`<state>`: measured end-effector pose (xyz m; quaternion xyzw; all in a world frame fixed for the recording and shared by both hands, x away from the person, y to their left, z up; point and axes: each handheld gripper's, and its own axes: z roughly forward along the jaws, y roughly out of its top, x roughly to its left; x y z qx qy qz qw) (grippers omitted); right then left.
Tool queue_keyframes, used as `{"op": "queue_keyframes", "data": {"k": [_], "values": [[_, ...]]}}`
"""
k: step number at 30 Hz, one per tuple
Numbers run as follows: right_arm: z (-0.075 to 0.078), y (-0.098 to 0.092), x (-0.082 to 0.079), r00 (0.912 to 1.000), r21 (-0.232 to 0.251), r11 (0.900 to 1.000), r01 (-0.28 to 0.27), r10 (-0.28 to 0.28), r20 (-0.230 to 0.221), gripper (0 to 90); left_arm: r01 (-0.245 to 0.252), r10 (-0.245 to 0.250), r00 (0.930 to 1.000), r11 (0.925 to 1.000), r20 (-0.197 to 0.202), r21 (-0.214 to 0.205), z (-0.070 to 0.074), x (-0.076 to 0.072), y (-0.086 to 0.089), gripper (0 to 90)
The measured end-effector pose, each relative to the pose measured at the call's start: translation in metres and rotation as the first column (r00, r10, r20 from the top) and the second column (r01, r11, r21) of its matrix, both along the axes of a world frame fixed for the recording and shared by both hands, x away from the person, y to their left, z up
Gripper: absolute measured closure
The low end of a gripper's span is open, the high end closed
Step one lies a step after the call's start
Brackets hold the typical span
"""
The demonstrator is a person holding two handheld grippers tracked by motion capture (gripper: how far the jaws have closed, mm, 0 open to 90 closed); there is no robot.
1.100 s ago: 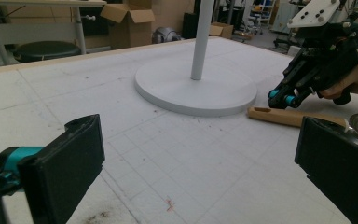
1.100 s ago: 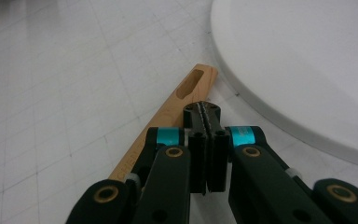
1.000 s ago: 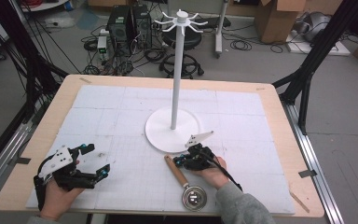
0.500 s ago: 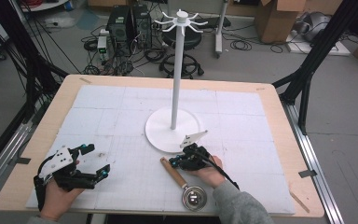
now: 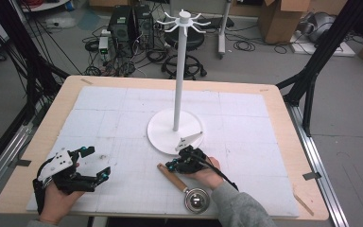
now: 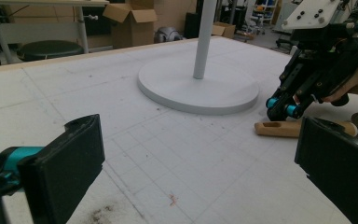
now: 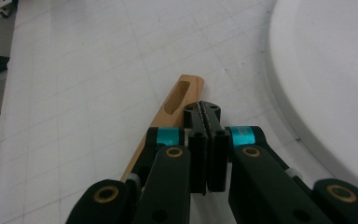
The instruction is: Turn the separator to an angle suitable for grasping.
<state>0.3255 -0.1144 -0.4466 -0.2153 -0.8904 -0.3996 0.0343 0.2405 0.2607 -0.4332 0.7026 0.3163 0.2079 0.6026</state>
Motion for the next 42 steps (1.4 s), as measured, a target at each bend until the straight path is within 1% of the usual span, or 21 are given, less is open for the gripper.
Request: {"op": "queue_keyframes", "data": {"k": [2,16,19,20,21,28,34,35,37,42], "values": [[0.0,0.002,0.0,0.9999,-0.001,0.9999,-0.014,0.014,-0.006,90.0,0.0,0.0,1.0,1.0,0.001,0.003,0.0,0.0,0.001,1.8],[0.001,0.016,0.001,0.9978,-0.008,0.9982,-0.059,0.059,-0.031,90.0,-0.013,0.013,0.9999,0.9999,-0.005,0.005,0.0,-0.004,0.006,1.8],[0.001,0.018,0.001,0.9971,-0.011,0.9978,-0.066,0.065,-0.038,90.0,-0.015,0.015,0.9999,0.9999,-0.005,0.0,0.0,-0.005,0.006,1.8],[0.001,0.018,0.0,0.9968,-0.014,0.9972,-0.073,0.073,-0.033,90.0,-0.014,0.014,0.9999,0.9999,-0.005,0.002,0.0,-0.005,0.006,1.8],[0.002,0.02,0.0,0.9963,-0.013,0.9969,-0.078,0.077,-0.038,90.0,-0.014,0.014,0.9999,0.9999,-0.005,0.003,0.0,-0.005,0.006,1.8],[0.003,0.03,-0.006,0.9918,-0.033,0.9916,-0.125,0.124,-0.031,90.0,-0.015,0.015,0.9999,0.9999,-0.006,0.003,-0.001,-0.005,0.007,1.8],[0.004,0.035,-0.009,0.9892,-0.042,0.9885,-0.145,0.145,-0.025,90.0,-0.016,0.016,0.9999,0.9999,-0.007,0.004,-0.001,-0.006,0.007,1.8],[0.004,0.036,-0.01,0.9885,-0.044,0.9878,-0.149,0.148,-0.03,90.0,-0.015,0.015,0.9999,0.9999,-0.006,0.006,-0.001,-0.006,0.007,1.8],[0.005,0.038,-0.011,0.9878,-0.051,0.9866,-0.155,0.154,-0.019,90.0,-0.016,0.016,0.9999,0.9999,-0.007,0.005,-0.001,-0.006,0.007,1.8],[0.005,0.041,-0.013,0.9842,-0.053,0.9829,-0.176,0.175,-0.022,90.0,-0.016,0.016,0.9998,0.9998,-0.006,0.006,-0.001,-0.006,0.007,1.8]]}}
